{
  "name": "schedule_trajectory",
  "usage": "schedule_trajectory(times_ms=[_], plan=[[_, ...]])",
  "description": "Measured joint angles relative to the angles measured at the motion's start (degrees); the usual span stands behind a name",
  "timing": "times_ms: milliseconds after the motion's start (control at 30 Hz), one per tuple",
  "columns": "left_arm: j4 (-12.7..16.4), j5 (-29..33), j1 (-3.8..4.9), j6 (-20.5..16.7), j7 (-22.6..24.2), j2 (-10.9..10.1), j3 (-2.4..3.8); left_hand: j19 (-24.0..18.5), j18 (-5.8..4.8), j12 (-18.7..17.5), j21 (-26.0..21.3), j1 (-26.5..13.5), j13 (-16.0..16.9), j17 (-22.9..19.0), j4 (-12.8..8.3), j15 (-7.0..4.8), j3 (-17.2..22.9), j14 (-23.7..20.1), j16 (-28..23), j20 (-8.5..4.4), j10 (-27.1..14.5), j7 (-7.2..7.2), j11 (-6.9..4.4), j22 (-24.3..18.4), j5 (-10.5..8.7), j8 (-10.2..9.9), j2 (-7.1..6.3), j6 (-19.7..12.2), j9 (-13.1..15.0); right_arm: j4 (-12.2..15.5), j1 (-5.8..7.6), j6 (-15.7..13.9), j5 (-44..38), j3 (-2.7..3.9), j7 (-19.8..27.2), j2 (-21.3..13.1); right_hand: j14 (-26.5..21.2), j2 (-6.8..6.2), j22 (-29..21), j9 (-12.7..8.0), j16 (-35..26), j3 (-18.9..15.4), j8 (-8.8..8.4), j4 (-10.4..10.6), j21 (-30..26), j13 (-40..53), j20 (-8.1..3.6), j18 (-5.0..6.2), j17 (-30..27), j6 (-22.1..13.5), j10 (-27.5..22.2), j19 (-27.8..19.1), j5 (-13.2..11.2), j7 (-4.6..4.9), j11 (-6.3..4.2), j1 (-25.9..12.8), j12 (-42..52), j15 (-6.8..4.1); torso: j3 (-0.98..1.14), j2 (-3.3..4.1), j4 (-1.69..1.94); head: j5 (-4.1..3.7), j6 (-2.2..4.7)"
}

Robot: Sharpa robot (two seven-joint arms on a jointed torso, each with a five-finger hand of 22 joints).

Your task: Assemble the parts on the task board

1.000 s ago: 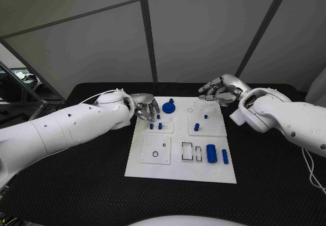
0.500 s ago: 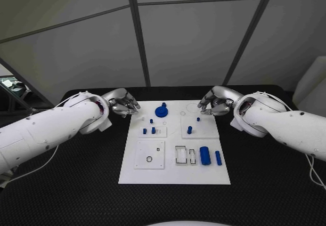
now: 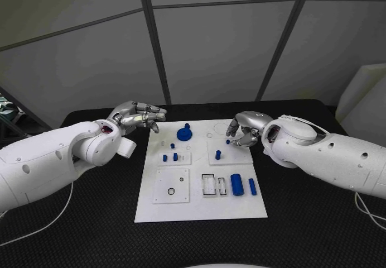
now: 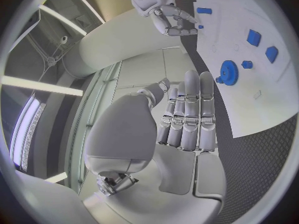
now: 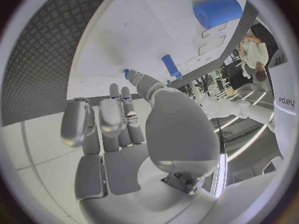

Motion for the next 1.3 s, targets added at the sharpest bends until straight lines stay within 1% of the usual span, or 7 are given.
schedule_trajectory(times_ms=[200, 333, 433, 467, 667, 1067, 1300], plan=[[0.1, 5.74, -0.07, 0.38, 1.76, -0.47, 0.0, 0.0, 0.01, 0.22, -0.44, 0.0, 0.09, -0.28, 0.0, 0.0, 0.0, 0.0, -0.49, 0.0, 0.0, 0.0, 0.0, -0.43, 0.0, 0.0, 0.0, 0.0, 0.09, -0.19, -0.26, 0.12, -1.93, -0.08, -0.99, 0.79, 0.0, 0.04, 1.6, -0.33, 0.96, 0.37, 0.0, -0.37, 1.23, -0.9, -0.1, -0.01, 1.15, -0.2, 0.41, 0.92, 0.0, 0.2, 0.41, 0.04, -0.43, 0.0, 0.03, 0.02, -0.02, -0.05, -0.19], [0.12, 7.39, -0.07, 0.46, 2.4, -0.55, 0.0, 0.03, 0.01, 0.22, -0.54, 0.02, 0.16, -0.38, -0.17, 0.0, -0.17, 0.0, -0.83, 0.03, 0.0, 0.21, 0.0, -0.59, 0.0, 0.0, 0.01, 0.21, 0.16, -0.55, -0.52, 0.39, -2.46, -0.14, -1.27, 1.21, 0.0, 0.78, 2.36, -0.47, 1.45, 0.72, 0.0, -0.72, 1.88, -1.47, -0.24, -0.01, 1.56, -0.21, 1.14, 1.19, 0.0, 0.2, 0.51, 0.74, -0.43, 0.0, 0.02, 0.03, -0.02, -0.07, -0.32], [0.13, 8.16, -0.07, 0.5, 2.7, -0.54, 0.0, 0.22, 0.02, 0.22, -0.68, 0.32, 0.15, -0.38, -0.17, 0.0, -0.17, 0.0, -0.83, 0.22, 0.0, 0.21, 0.0, -0.64, 0.0, 0.0, 0.31, 0.21, 0.2, -0.85, -0.69, 0.73, -2.67, -0.18, -1.37, 1.54, 0.0, 1.84, 3.14, -0.59, 1.96, 1.31, 0.0, -0.92, 2.53, -2.04, -0.3, -0.27, 2.03, -0.18, 2.32, 1.54, 0.0, 0.18, 0.37, 0.93, -0.65, 0.0, 0.01, 0.03, -0.02, -0.07, -0.41], [0.14, 8.34, -0.07, 0.51, 2.77, -0.54, 0.0, 0.22, 0.02, 0.22, -0.68, 0.32, 0.16, -0.38, -0.17, 0.0, -0.17, 0.0, -0.83, 0.22, 0.0, 0.21, 0.0, -0.64, 0.0, 0.0, 0.31, 0.21, 0.21, -0.92, -0.72, 0.85, -2.71, -0.18, -1.39, 1.63, 0.0, 2.06, 3.37, -0.59, 2.3, 1.52, 0.0, -0.96, 2.8, -2.21, -0.29, -0.95, 2.21, 0.06, 2.9, 1.76, 0.0, -0.06, 0.19, 1.14, -0.65, 0.0, 0.0, 0.03, -0.02, -0.06, -0.46], [0.09, 9.09, -0.08, 0.67, 2.92, -0.42, 0.0, 0.22, 0.02, 0.22, -0.89, 0.32, 0.23, -0.58, -0.17, 0.0, -0.17, 0.0, -1.09, 0.22, 0.0, 0.21, 0.0, -0.89, 0.0, 0.0, 0.31, 0.2, 0.27, -1.27, -0.76, 1.48, -2.9, -0.09, -1.52, 2.08, 0.23, 3.57, 3.49, -0.36, 2.88, 1.84, 0.54, -0.86, 4.52, -2.76, -0.92, -0.93, 2.74, 2.81, 6.17, 2.76, 0.46, -0.9, -0.85, 0.97, -0.65, -0.23, -0.01, 0.02, -0.06, 0.36, -0.61], [0.06, 9.68, -0.08, 0.97, 2.93, -0.4, 0.0, 0.22, 0.02, 0.22, -1.99, 0.32, 0.38, -1.29, -0.49, 0.18, -0.49, -0.18, -2.94, 0.22, 0.0, 0.21, 0.0, -1.71, 0.0, 0.0, 0.31, 0.2, 0.41, -2.36, -0.79, 2.0, -3.11, 0.12, -1.61, 2.91, 0.22, 3.86, 3.48, -0.35, 3.16, 1.87, 0.54, -0.9, 4.53, -3.2, -0.92, -0.92, 2.47, 3.4, 6.77, 2.76, 0.46, -1.14, -1.03, 0.67, -0.99, -0.23, -0.01, -0.03, -0.07, 0.55, -0.77], [0.04, 9.76, -0.08, 1.02, 2.93, -0.43, 0.0, 0.22, 0.02, 0.22, -2.24, 0.54, 0.41, -1.38, -0.49, 0.18, -0.49, -0.18, -3.04, 0.22, 0.0, 0.21, 0.0, -1.79, 0.0, 0.0, 0.53, 0.2, 0.49, -2.3, -0.85, 1.9, -3.26, 0.15, -1.69, 2.95, 0.1, 4.87, 3.47, -0.18, 3.44, 1.86, 1.02, -0.91, 5.28, -3.66, -1.33, -0.92, 2.58, 5.09, 8.62, 3.17, 0.67, -1.69, -1.66, 0.34, -1.13, -0.77, -0.01, -0.03, -0.07, 0.63, -0.84]])
